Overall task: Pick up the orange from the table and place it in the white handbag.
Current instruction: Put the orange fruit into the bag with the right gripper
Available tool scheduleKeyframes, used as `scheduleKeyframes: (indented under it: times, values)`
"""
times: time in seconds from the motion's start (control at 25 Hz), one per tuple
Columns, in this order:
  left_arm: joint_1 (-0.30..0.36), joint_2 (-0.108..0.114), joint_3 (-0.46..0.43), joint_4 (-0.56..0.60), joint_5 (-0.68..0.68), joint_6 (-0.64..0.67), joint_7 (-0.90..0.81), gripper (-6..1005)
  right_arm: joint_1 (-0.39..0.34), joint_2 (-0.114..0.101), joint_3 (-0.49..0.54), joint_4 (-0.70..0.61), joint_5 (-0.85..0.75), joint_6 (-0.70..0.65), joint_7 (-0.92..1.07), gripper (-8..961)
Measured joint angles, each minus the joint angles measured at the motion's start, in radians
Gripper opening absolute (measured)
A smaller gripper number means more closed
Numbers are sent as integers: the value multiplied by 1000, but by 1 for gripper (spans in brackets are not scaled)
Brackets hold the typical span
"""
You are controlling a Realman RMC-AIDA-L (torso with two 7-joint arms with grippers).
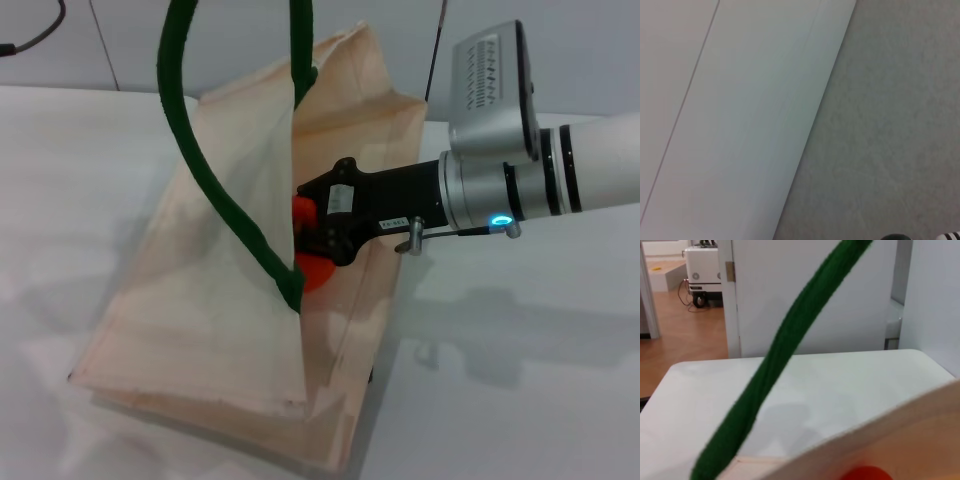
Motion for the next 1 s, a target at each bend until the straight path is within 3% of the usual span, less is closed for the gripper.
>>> scheduleKeyframes:
  times: [0.2, 0.88, 1.0]
  values:
    - [1, -1, 0, 0, 0, 0, 2, 147, 2, -1, 6, 9, 3, -15, -1, 173]
    - [6, -2, 0, -1, -5, -2, 4, 149, -4, -2, 10, 17, 10, -67, 11, 849]
    - [5, -2, 0, -1, -5, -2, 3, 149, -9, -3, 10, 12, 11, -67, 11, 865]
